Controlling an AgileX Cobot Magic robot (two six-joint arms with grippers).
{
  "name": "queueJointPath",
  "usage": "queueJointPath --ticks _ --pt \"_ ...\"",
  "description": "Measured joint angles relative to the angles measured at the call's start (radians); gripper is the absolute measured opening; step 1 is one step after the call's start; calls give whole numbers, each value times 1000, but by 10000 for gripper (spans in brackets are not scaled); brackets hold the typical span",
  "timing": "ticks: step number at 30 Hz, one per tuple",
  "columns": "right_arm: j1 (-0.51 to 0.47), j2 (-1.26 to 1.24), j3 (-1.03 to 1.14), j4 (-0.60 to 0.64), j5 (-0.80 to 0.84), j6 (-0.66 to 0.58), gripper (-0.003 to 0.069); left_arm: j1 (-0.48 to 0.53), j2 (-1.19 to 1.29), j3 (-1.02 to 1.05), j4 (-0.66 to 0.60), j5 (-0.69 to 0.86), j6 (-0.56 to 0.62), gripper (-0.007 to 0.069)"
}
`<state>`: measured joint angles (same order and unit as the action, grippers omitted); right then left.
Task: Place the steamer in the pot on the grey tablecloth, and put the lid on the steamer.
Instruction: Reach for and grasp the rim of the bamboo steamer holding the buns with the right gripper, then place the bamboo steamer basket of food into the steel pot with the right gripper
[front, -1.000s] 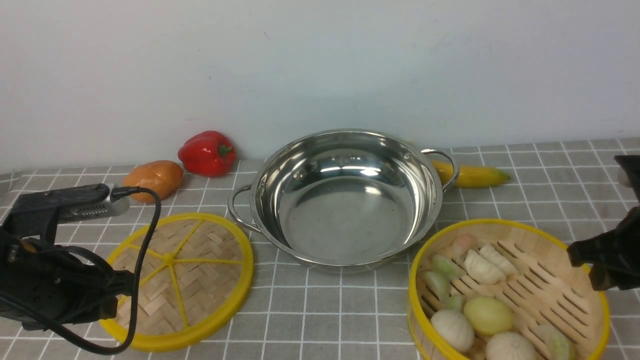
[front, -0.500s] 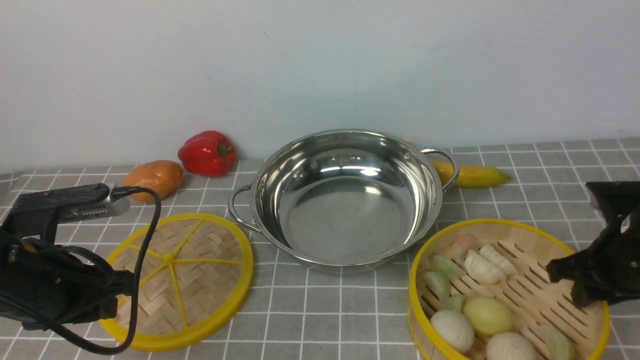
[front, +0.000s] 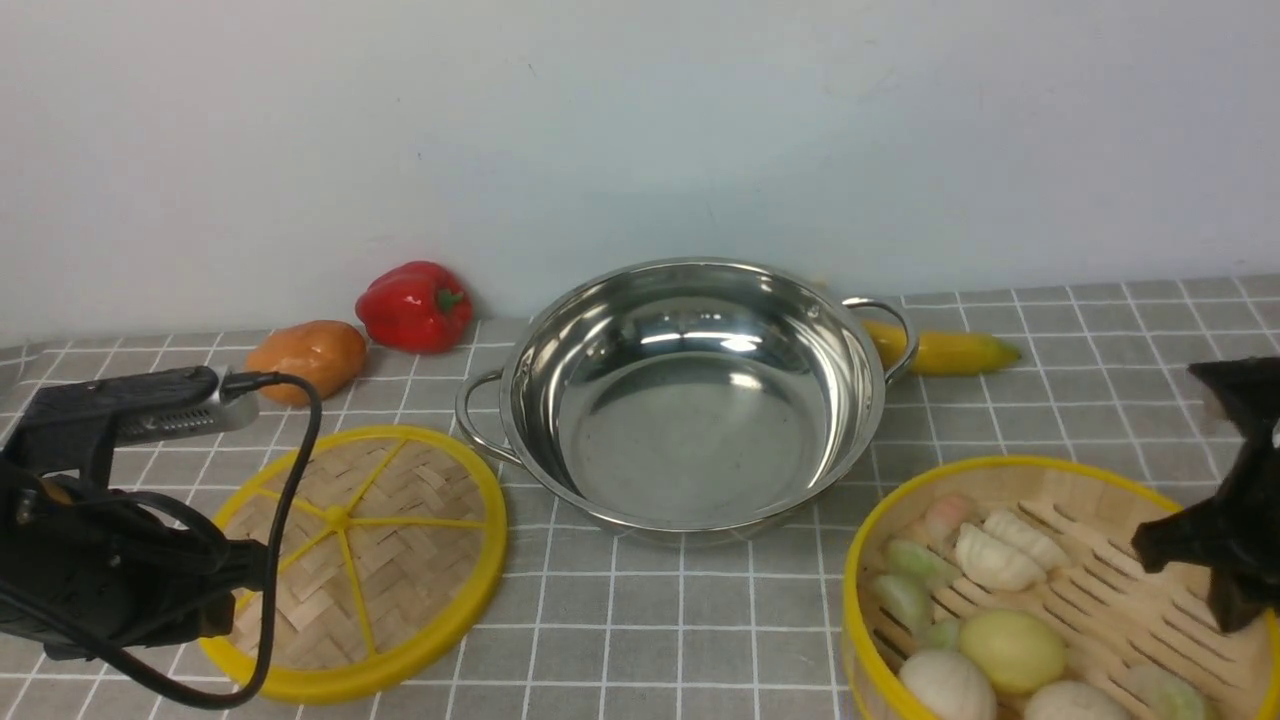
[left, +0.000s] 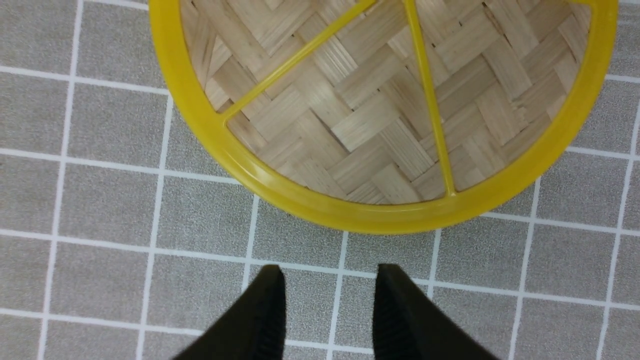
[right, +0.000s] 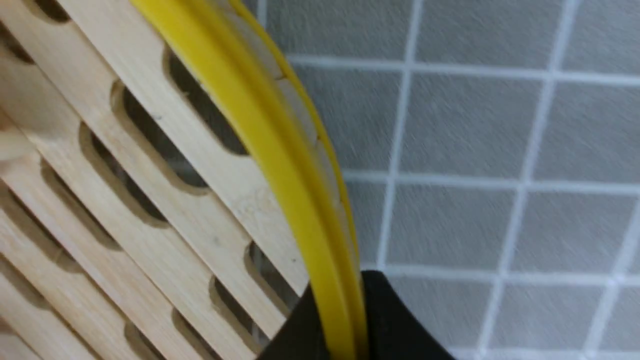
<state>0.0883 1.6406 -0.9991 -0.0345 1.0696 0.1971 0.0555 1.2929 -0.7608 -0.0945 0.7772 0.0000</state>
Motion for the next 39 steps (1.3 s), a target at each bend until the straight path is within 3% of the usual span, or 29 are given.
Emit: queueJointPath --ticks 6,12,25,39 --pt "0 -85 -107 15 133 -30 55 0 0 0 0 0 0 243" --pt "31 -61 -291 123 173 -93 55 0 0 0 0 -1 0 243" --pt "275 474 -1036 155 168 -28 55 0 0 0 0 -15 33 243" --pt "311 735 -1264 89 181 8 55 0 0 0 0 -22 38 243"
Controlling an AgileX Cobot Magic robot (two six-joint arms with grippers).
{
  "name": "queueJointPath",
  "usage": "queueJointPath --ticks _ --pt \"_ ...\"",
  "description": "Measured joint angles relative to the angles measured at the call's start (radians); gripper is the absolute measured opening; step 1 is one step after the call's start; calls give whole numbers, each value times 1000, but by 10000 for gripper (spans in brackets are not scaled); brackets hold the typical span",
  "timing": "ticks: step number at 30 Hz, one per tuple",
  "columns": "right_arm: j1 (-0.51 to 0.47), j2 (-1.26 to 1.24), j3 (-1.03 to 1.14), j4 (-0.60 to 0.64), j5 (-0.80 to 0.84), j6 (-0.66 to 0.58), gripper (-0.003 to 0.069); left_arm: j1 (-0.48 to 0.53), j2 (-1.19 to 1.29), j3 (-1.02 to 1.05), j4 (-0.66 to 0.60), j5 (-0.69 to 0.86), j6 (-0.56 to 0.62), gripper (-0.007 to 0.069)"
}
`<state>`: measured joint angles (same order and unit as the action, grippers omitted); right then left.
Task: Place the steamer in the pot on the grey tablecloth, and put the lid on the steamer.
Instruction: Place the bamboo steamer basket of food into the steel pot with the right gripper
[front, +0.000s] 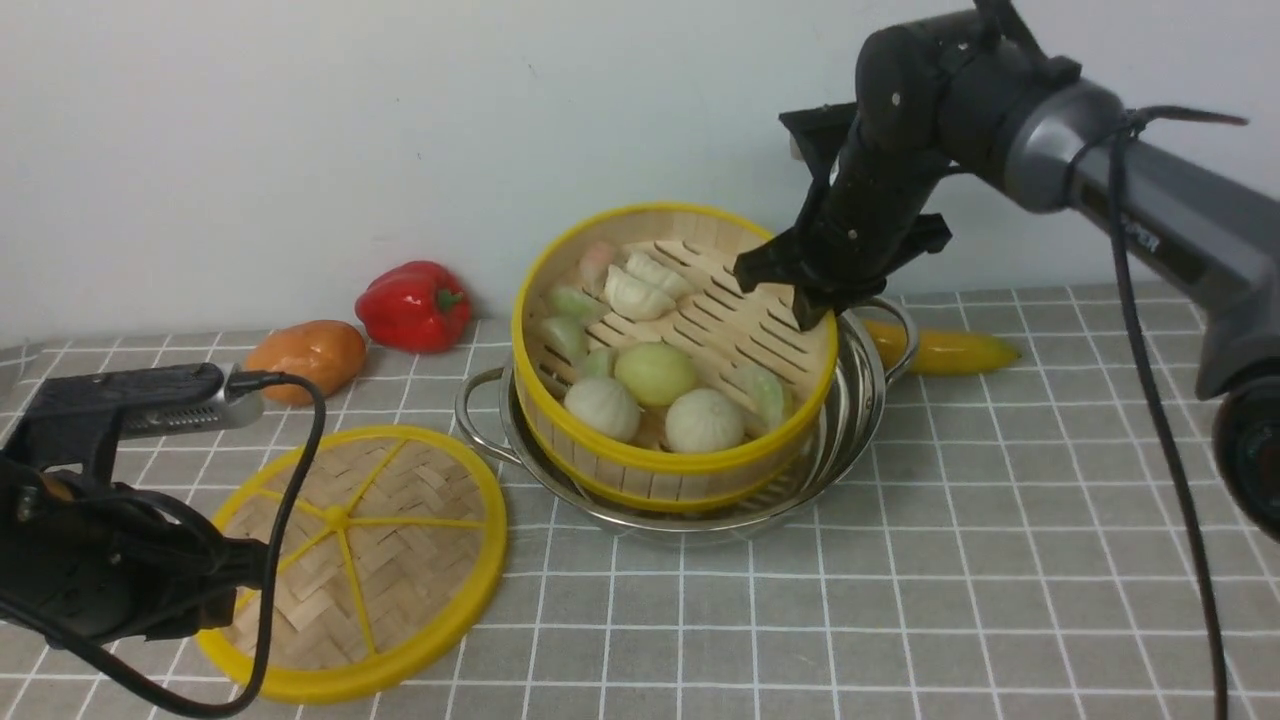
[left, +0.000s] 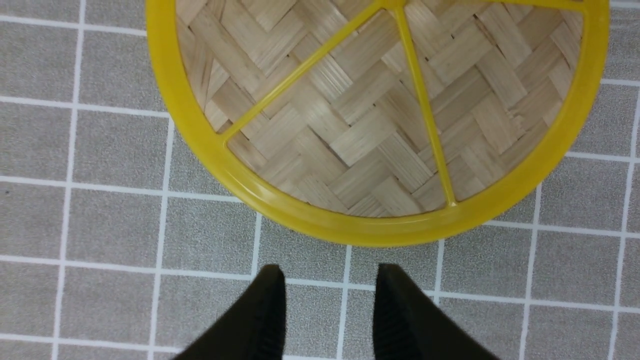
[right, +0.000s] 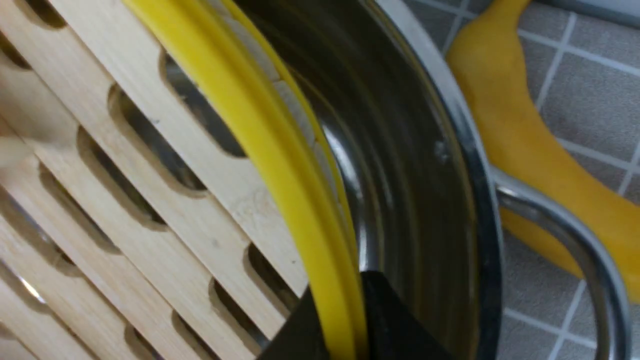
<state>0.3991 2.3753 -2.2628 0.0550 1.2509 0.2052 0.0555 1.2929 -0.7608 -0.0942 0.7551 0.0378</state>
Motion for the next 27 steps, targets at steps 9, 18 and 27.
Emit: queueJointPath --ticks 9,18,27 --pt "0 25 -5 -67 0 4 55 0 0 0 0 -7 3 243" --pt "0 80 -11 -55 -6 13 55 0 0 0 0 -18 4 243" --pt "0 82 -12 -55 -10 19 61 0 0 0 0 -20 7 243"
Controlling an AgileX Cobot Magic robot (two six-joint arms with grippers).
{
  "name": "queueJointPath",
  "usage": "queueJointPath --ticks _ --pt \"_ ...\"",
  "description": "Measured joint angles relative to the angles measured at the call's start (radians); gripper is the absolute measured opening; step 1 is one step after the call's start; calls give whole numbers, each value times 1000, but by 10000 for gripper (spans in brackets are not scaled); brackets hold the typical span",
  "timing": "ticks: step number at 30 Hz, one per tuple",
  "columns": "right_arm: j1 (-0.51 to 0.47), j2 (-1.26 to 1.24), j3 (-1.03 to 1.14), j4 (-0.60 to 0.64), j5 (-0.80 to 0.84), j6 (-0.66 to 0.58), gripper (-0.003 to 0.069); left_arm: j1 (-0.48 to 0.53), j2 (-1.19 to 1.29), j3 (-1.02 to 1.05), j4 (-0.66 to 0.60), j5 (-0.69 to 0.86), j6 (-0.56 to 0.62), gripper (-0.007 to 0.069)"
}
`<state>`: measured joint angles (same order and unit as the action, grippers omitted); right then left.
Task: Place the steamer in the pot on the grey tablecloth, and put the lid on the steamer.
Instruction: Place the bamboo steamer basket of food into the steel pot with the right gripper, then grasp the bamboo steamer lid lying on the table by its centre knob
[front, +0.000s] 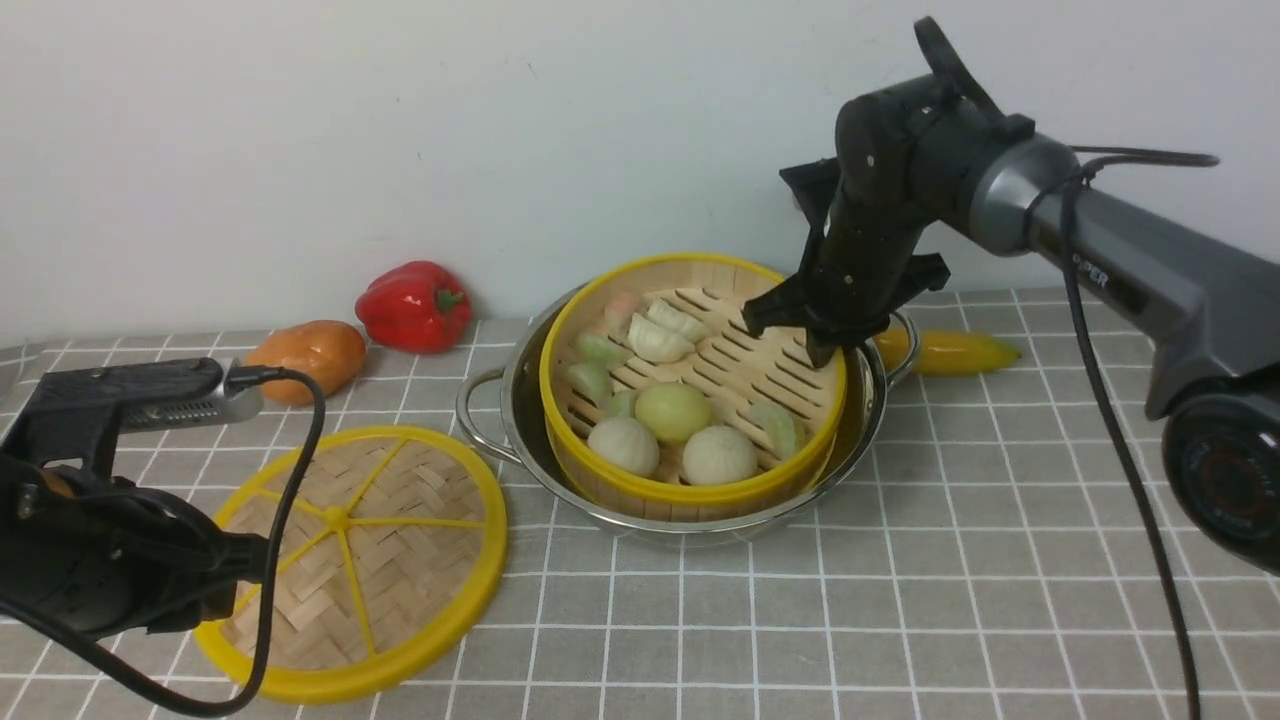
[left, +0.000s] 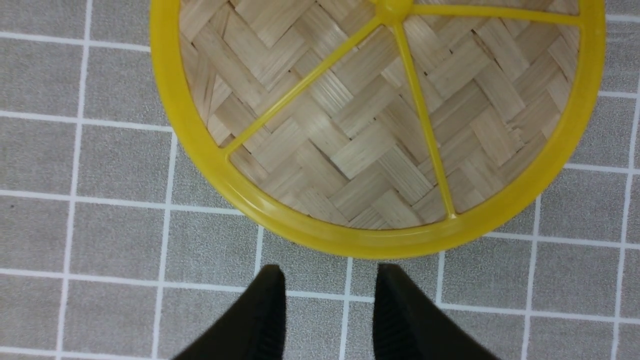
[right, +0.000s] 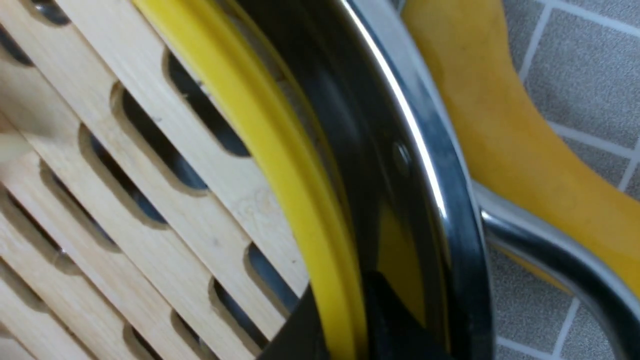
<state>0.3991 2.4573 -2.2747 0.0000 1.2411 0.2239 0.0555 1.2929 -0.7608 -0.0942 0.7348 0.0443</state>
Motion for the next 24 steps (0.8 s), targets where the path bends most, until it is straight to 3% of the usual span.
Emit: queueJointPath --ticks 4,15,24 --pt "0 0 0 24 -5 3 108 0 0 0 0 -6 0 243" --pt "-2 -16 0 98 -6 3 391 0 0 0 -3 -111 0 243" --pt "-2 -167 -1 -56 -7 3 477 0 5 0 -45 -237 1 243"
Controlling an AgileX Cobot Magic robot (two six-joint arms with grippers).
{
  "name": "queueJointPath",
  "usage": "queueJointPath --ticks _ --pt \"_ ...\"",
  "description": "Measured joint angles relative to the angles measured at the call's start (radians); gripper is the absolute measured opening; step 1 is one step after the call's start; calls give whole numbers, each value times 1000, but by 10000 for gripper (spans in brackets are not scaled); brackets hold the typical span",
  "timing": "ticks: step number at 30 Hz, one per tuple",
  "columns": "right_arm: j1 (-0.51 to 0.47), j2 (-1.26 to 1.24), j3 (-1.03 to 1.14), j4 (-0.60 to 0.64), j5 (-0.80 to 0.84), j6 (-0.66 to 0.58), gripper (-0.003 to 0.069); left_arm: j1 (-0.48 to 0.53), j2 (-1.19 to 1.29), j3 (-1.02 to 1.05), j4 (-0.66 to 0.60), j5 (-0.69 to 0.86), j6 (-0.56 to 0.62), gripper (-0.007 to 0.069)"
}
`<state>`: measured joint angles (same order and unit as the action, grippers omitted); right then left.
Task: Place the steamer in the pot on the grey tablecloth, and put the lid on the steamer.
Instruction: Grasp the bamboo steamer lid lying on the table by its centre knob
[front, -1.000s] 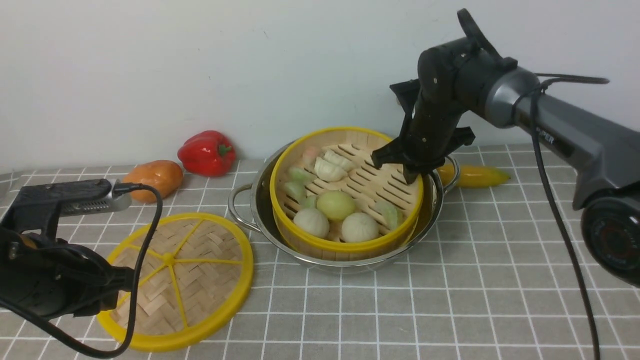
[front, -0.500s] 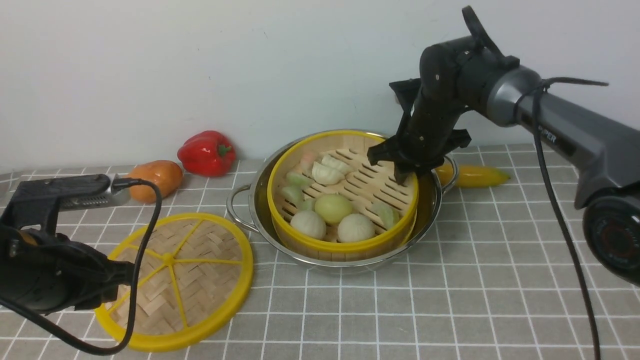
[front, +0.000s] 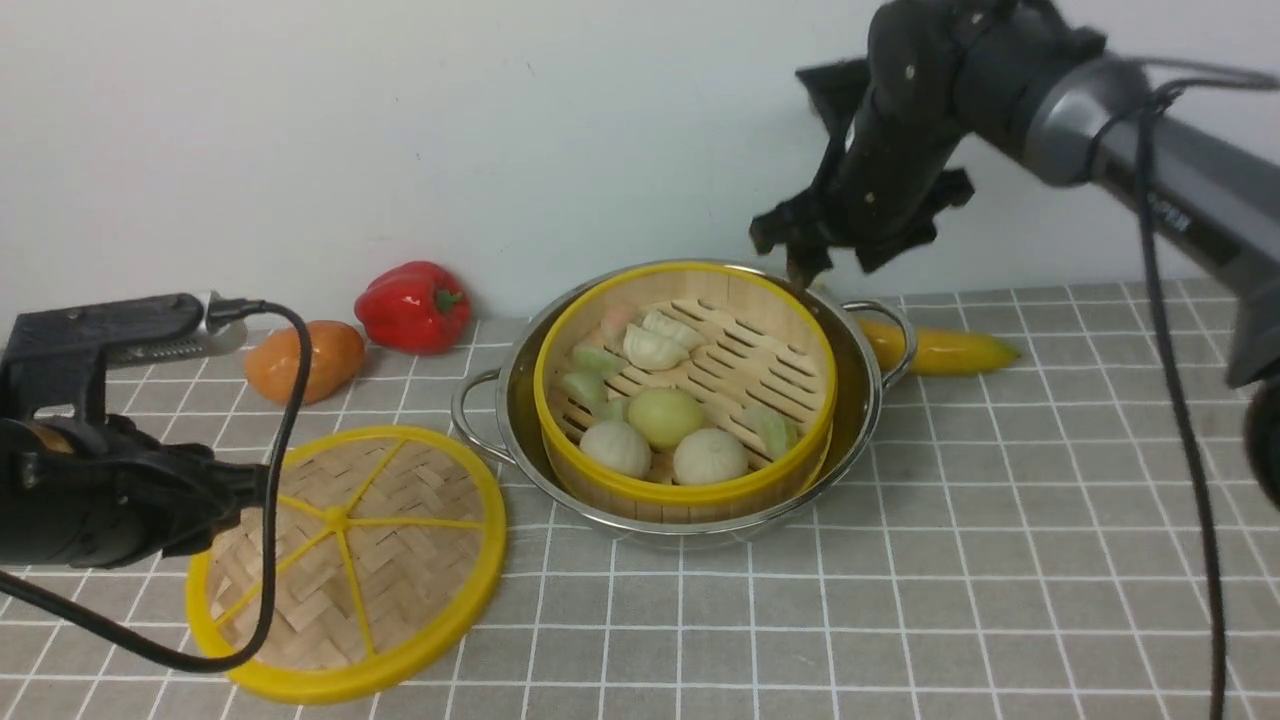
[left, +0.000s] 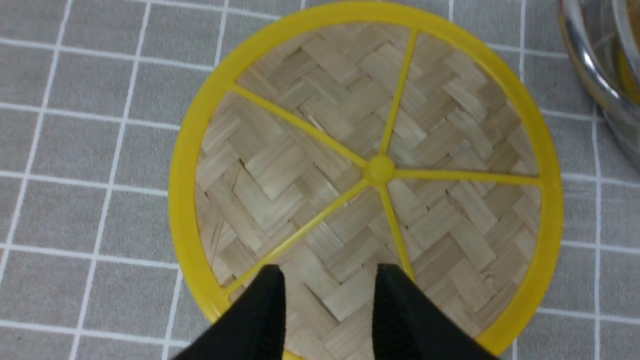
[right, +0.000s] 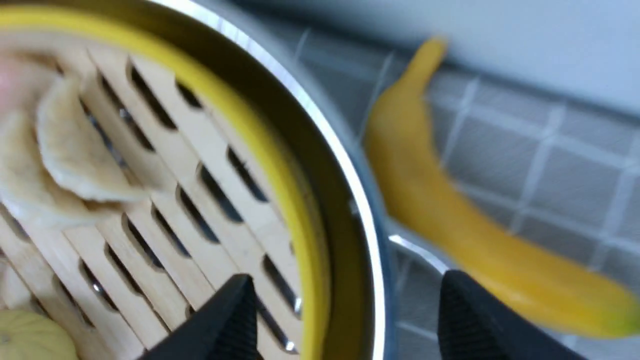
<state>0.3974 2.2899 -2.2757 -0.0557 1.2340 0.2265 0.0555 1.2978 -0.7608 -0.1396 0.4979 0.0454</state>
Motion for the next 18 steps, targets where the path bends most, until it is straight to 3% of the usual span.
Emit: queueJointPath --ticks 5,9,13,18 --pt "0 -137 0 15 2 -20 479 0 52 -3 -25 -36 26 243" --pt "0 -361 0 130 -4 -50 479 0 168 -59 -69 -27 77 243" --pt "0 -589 4 213 -12 -100 479 0 279 -186 -117 56 144 243" --pt "0 -869 115 209 -19 -126 480 -9 370 -311 -137 161 170 243"
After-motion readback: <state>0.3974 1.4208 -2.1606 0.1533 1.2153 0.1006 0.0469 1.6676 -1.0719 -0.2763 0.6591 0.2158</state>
